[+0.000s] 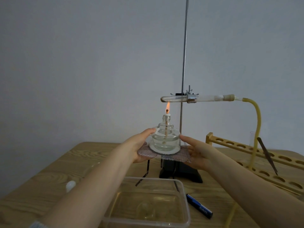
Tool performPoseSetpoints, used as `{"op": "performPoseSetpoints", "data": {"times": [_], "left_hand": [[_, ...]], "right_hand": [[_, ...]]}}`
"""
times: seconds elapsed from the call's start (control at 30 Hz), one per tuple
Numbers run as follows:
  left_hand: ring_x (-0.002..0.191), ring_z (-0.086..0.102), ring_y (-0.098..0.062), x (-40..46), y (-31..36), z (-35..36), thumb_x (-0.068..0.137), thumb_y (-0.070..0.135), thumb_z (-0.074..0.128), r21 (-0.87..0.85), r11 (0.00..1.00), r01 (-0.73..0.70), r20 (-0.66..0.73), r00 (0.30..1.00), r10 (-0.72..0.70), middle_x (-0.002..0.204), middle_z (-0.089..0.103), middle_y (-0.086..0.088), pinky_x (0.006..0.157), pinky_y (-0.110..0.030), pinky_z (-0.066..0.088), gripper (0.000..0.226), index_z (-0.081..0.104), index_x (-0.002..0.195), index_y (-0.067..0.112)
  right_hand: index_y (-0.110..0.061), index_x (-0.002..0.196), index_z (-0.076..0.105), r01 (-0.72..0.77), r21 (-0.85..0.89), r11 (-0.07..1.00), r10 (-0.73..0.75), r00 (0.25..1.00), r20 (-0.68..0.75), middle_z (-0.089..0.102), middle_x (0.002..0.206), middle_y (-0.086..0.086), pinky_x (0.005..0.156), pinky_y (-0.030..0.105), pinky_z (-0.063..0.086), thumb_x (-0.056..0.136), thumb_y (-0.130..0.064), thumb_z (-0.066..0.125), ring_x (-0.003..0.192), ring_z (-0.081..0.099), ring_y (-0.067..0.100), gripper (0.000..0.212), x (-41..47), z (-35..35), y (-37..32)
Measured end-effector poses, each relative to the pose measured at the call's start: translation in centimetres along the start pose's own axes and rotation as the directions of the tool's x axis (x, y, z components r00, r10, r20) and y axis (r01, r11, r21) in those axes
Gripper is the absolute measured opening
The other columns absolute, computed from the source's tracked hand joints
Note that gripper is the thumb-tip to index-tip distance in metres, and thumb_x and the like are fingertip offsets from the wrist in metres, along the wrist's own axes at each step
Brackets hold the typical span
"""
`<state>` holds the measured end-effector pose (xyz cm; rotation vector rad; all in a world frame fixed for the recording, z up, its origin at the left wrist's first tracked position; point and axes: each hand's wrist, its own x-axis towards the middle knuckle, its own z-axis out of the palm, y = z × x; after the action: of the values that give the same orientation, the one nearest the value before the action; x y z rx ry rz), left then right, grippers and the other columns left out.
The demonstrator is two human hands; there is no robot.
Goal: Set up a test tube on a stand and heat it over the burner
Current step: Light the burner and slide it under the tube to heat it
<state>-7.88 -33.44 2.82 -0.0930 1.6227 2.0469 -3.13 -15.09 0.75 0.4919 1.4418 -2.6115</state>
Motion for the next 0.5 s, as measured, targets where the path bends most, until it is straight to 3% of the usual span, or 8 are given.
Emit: {"op": "performPoseSetpoints", "data": {"times": [0.2, 0.4, 0.5], "left_hand": [[0.074, 0.066, -0.031, -0.6, 0.3, -1.1, 0.082, 0.035, 0.068, -0.025, 1.0, -0.001, -0.029, 1.0, 0.0, 0.093, 0.063, -0.023, 0.059, -0.041, 0.058, 0.049, 0.054, 0.104, -0.006], [0.077, 0.065, -0.031, -1.1, 0.6, -1.9, 0.083, 0.034, 0.067, -0.043, 0.999, -0.029, -0.061, 0.998, 0.026, 0.088, 0.064, -0.022, 0.077, -0.041, 0.055, 0.041, 0.055, 0.091, -0.005], [0.074, 0.064, -0.031, -1.4, 0.6, -2.1, 0.085, 0.033, 0.065, -0.051, 0.998, -0.034, -0.055, 0.998, 0.031, 0.081, 0.064, -0.021, 0.074, -0.039, 0.055, 0.039, 0.055, 0.087, -0.005]], "right_hand": [[0.005, 0.126, 0.05, -0.011, -0.009, 1.0, 0.011, 1.0, 0.005, 0.066, 0.104, 0.027, 0.047, 0.04, 0.058, 0.079, -0.012, 0.074, 0.084, 0.068, 0.038, 0.055, 0.4, 1.3, 0.4], [0.005, 0.121, 0.053, -0.009, -0.024, 1.0, 0.009, 1.0, 0.006, 0.065, 0.104, 0.027, 0.046, 0.039, 0.057, 0.079, -0.012, 0.074, 0.085, 0.068, 0.037, 0.05, 0.7, 2.4, 0.6], [0.005, 0.122, 0.052, -0.019, -0.031, 0.999, 0.02, 1.0, 0.021, 0.065, 0.109, 0.028, 0.047, 0.04, 0.057, 0.079, -0.012, 0.074, 0.088, 0.068, 0.038, 0.051, 0.9, 2.7, 0.7]]}}
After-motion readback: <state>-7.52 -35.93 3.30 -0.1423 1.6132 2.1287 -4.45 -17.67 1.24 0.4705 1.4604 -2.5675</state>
